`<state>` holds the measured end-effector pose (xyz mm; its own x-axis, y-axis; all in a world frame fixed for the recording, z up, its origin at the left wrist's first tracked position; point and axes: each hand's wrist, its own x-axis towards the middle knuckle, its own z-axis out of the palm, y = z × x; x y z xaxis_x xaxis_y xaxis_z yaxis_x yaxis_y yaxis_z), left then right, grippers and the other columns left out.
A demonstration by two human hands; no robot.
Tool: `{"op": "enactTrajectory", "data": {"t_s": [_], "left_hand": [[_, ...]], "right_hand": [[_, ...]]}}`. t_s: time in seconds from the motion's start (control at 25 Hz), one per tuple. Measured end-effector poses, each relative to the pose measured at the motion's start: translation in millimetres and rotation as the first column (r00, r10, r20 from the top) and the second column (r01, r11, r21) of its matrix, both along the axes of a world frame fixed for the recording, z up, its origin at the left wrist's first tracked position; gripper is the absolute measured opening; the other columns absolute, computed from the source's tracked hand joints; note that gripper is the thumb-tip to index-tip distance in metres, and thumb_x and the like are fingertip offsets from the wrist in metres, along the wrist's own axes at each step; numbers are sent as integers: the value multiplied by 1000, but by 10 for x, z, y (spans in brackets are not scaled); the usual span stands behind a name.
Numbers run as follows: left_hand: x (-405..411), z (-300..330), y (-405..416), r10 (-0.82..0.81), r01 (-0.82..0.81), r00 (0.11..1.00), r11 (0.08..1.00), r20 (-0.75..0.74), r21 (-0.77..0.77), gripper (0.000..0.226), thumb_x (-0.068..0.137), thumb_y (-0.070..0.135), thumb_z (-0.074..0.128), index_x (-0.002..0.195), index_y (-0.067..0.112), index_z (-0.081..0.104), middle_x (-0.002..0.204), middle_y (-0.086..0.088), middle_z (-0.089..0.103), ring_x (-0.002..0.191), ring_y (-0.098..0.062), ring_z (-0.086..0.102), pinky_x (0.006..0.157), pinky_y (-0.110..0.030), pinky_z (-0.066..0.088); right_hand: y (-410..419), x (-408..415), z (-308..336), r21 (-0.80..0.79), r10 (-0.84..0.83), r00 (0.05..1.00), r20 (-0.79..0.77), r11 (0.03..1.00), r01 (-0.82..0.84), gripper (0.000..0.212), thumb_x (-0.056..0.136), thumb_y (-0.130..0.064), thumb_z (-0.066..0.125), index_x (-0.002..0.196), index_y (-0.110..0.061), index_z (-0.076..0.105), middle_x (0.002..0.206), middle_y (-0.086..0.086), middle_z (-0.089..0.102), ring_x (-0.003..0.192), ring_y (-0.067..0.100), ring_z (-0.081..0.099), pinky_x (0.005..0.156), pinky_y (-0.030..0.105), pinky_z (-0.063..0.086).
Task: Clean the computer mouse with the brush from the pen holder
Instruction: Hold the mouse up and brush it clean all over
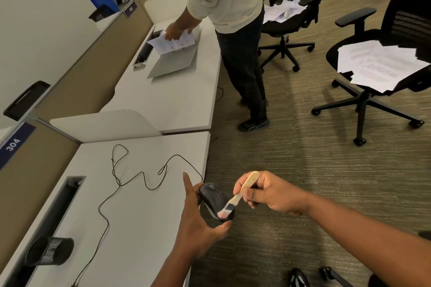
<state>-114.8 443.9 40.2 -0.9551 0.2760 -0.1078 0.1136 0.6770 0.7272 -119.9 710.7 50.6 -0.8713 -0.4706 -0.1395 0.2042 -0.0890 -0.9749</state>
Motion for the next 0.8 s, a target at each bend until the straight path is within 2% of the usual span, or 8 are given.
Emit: {"op": "enactTrajectory", "data": {"t_s": [0.04,0.16,0.24,0.4,0.56,0.68,0.8], "left_hand": [[-4,11,0,-1,1,1000,1000,-4,-1,158,49,75,94,168,41,-4,145,65,12,133,0,55,113,-30,45],[-16,49,5,20,-20,1000,1000,5,-5,160,46,78,92,161,56,-16,147,48,37,138,-9,56,114,-33,45],[-22,57,14,23,-23,1000,1000,7,-9,161,46,77,94,160,58,-18,149,38,44,139,-11,55,116,-35,45],[-27,38,17,18,-18,1000,1000,14,-14,161,49,73,97,161,57,-17,145,47,42,138,-5,55,116,-33,45],[-48,11,-16,10,-10,1000,1000,23,-4,160,52,63,101,161,57,-15,148,50,36,142,-3,51,118,-31,41],[-56,26,6,20,-20,999,1000,44,13,157,50,70,97,158,63,-16,150,47,33,141,3,48,118,-28,37],[-62,16,23,36,-38,998,999,51,29,154,49,73,96,154,69,-17,147,51,35,132,19,46,112,-17,33]], "right_hand": [[5,-8,8,27,23,1000,-20,999,-22,13,104,-10,61,107,-11,74,78,-3,62,75,15,57,75,33,51],[16,-8,13,75,71,996,-49,995,-67,14,104,-12,60,106,-15,74,80,-1,59,76,13,55,75,32,50],[18,-5,-7,89,68,996,-49,994,-64,15,104,-13,60,105,-17,74,80,-2,59,76,13,55,76,33,50],[44,-31,-28,119,81,994,-67,990,-72,15,104,-15,61,105,-20,74,81,-2,59,78,15,54,77,37,49],[116,-70,-26,239,51,995,-91,971,-28,17,104,-18,60,100,-27,74,80,-5,60,75,17,52,73,35,47],[134,-100,-14,137,-93,994,-56,986,100,13,103,-19,63,100,-24,74,75,-14,62,70,8,54,68,23,49],[81,-101,-4,-70,-120,992,41,990,123,11,98,-28,68,99,-21,76,74,-7,64,69,10,57,70,27,52]]}}
